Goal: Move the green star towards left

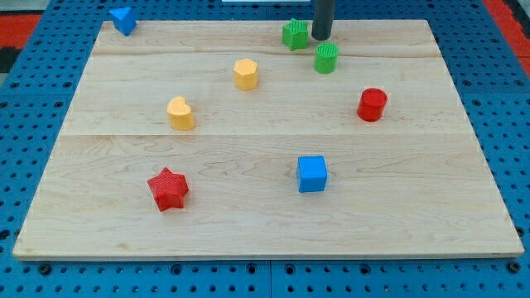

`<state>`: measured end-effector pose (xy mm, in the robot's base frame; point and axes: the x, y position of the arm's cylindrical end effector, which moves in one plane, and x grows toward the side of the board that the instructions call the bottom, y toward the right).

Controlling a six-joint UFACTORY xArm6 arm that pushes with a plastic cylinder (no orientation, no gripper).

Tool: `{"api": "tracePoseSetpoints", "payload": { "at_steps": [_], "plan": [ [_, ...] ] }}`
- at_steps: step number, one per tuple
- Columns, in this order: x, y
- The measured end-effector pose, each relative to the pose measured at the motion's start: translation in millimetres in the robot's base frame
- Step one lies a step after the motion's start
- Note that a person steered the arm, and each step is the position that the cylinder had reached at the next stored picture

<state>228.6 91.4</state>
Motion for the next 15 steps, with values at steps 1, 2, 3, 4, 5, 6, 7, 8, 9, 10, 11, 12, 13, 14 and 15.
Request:
{"api": "tracePoseSetpoints", "payload": {
  "at_steps": [1,2,3,4,5,6,7,8,9,10,11,12,13,14,15],
  "plan": [
    [0.0,-0.5],
    [-0.3,-12.2],
    [-0.2,-34.1],
    [-0.2,-55.9],
    [-1.6,-66.4],
    [-10.0,-66.4],
    [-16.7,-66.3],
    [-16.7,-66.3],
    [-16.7,-64.7],
    [-15.1,-64.7],
    [-11.3,-70.9],
    [-11.3,-93.4],
    [-11.3,-122.3],
    [-12.2,-144.6],
    [-13.5,-139.7]
  ]
}}
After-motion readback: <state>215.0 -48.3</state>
